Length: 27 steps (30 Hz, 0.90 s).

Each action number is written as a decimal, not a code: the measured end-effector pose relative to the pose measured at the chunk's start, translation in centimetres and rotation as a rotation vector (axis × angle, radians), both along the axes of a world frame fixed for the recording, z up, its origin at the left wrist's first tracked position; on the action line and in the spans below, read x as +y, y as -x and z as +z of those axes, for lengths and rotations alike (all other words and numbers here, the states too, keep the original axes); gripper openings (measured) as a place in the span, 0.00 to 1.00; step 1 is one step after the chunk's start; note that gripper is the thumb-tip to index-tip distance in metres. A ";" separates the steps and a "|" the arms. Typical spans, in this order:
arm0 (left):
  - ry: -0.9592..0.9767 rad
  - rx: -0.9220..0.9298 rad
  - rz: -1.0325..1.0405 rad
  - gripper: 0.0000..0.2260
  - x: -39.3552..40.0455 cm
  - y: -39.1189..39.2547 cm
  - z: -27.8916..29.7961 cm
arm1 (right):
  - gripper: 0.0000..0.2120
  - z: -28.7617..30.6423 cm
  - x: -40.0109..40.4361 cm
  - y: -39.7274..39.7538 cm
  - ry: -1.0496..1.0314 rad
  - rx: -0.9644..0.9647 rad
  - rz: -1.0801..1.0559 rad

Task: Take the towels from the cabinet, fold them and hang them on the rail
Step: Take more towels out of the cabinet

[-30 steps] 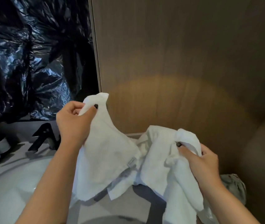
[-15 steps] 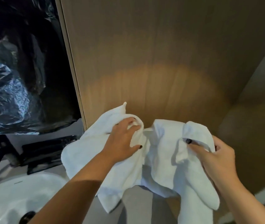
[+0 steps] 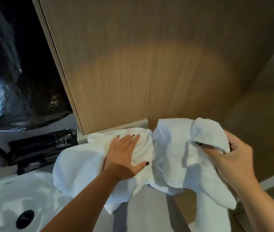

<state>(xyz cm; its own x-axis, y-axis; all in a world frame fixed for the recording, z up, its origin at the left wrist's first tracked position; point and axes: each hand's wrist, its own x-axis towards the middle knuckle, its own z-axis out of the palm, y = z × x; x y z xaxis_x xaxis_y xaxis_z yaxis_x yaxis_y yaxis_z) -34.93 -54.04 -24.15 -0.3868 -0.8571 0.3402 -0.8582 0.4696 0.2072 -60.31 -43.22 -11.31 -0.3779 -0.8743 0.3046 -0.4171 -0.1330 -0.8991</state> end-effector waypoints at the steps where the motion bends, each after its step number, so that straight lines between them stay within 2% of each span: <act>1: -0.026 0.002 -0.007 0.40 -0.1 0.3 -0.2 | 0.20 0.1 0.1 0.0 0.011 0.025 0.010; 7: -0.126 0.080 -0.048 0.41 -1.2 0.2 0.0 | 0.25 2.6 -0.2 0.1 0.171 0.221 0.074; 10: -0.196 0.185 -0.070 0.42 -1.3 -0.7 0.6 | 0.25 5.6 -1.7 0.6 0.295 0.378 0.110; 12: -0.284 0.395 -0.059 0.43 -1.0 -1.1 1.8 | 0.26 8.7 -2.8 0.5 0.331 0.440 0.174; 15: -0.383 0.873 -0.095 0.42 -0.3 -2.4 5.2 | 0.26 13.1 -4.4 -1.0 0.331 0.506 0.364; 17: -0.318 1.079 -0.148 0.43 0.4 -3.5 8.0 | 0.23 14.9 -5.8 -2.5 0.312 0.539 0.519; 20: -0.191 1.274 -0.216 0.45 1.8 -5.4 12.6 | 0.22 15.5 -8.3 -5.6 0.288 0.541 0.746; 22: -0.088 1.267 -0.193 0.44 2.8 -6.8 15.0 | 0.21 14.6 -10.1 -8.1 0.310 0.515 0.834; 24: 0.006 1.183 -0.046 0.32 3.3 -8.1 16.1 | 0.20 12.6 -12.2 -10.2 0.360 0.540 0.842; 27: 0.059 0.844 0.262 0.15 2.9 -10.2 15.3 | 0.22 7.9 -15.1 -11.5 0.293 0.708 0.778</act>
<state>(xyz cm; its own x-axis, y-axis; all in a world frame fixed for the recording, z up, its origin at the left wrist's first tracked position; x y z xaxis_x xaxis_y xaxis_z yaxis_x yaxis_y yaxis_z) -24.70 -51.10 -8.82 0.2193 -0.8552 0.4697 -0.5110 0.3094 0.8019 -48.80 -58.29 -3.38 0.5902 -0.6559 0.4705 -0.5362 -0.7543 -0.3788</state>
